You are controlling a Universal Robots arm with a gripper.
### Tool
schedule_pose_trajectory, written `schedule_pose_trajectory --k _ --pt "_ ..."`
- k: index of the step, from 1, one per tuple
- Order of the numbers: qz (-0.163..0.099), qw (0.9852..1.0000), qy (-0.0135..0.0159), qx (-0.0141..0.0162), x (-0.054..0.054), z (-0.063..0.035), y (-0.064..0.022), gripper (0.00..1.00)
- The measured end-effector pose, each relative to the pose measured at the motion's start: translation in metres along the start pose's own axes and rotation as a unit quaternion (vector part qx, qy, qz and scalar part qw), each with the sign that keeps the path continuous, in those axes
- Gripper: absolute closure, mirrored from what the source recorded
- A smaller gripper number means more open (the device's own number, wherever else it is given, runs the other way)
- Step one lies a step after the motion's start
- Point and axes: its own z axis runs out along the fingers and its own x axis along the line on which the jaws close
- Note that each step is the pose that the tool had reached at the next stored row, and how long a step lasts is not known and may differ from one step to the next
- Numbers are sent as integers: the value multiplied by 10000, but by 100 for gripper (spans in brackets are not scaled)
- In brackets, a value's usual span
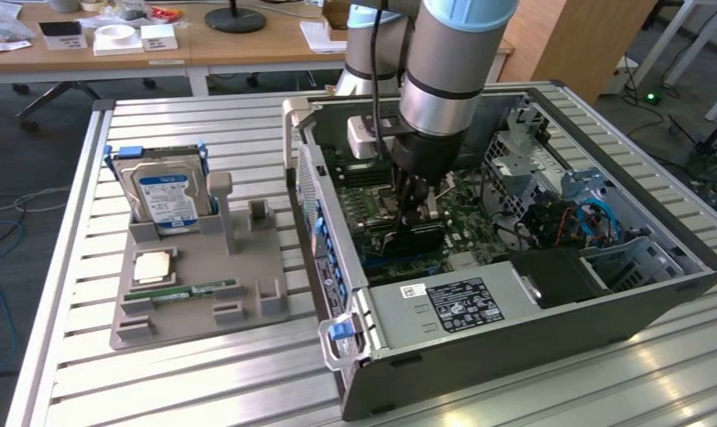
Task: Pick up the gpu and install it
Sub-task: 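Press down on the gpu until it lock into place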
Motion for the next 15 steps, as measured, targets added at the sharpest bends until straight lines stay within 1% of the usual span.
schedule_pose_trajectory --k 15 --pt "1 10000 -2 1 0 15 7 89"
